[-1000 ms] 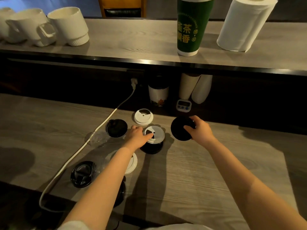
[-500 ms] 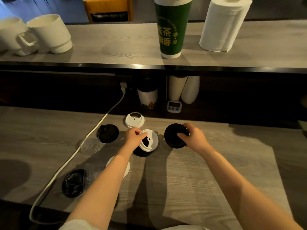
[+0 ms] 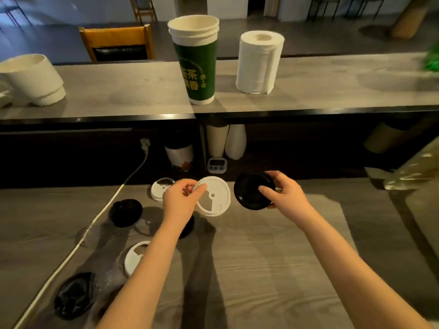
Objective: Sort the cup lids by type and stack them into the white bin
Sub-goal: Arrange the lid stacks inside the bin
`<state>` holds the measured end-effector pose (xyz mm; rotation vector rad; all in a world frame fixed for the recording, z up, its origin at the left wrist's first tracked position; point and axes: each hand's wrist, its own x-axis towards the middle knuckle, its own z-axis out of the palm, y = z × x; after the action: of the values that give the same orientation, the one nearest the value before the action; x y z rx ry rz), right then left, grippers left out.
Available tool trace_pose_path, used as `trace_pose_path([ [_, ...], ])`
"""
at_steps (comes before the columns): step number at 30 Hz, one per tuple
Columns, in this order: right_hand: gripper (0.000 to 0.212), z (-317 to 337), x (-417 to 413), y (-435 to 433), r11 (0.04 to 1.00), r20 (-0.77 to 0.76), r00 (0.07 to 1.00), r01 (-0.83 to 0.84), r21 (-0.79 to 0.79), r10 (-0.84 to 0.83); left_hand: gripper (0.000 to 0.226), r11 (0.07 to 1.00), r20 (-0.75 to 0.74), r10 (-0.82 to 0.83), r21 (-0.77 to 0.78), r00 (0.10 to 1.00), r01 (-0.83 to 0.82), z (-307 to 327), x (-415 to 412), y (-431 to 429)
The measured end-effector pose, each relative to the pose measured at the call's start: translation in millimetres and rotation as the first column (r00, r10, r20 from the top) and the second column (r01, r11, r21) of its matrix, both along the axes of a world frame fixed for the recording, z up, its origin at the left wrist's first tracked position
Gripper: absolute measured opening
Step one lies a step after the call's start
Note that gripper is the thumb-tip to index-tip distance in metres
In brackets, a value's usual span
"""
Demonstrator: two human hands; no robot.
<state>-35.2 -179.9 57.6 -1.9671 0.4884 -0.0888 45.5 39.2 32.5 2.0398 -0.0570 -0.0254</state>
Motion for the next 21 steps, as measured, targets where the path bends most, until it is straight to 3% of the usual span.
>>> trace_pose_path([
  [6, 0.03, 22, -58, -75, 0.993, 0.086, 0.99, 0.106, 0.046, -0.11, 0.009, 0.992, 0.103, -0.127, 0.021, 0.987, 0.125, 22, -25, -83],
  [13, 0.032, 32, -131, -179, 0.966, 0.128, 0.963, 0.222, 0.136, -0.239, 0.003, 0.97, 0.158, -0.236, -0.013, 0.959, 0.241, 44, -68, -196],
  [21, 0.032, 41, -207, -311, 0.942, 0.127, 0.935, 0.317, 0.114, -0.33, 0.006, 0.931, 0.183, -0.362, 0.027, 0.914, 0.363, 57, -127, -339],
])
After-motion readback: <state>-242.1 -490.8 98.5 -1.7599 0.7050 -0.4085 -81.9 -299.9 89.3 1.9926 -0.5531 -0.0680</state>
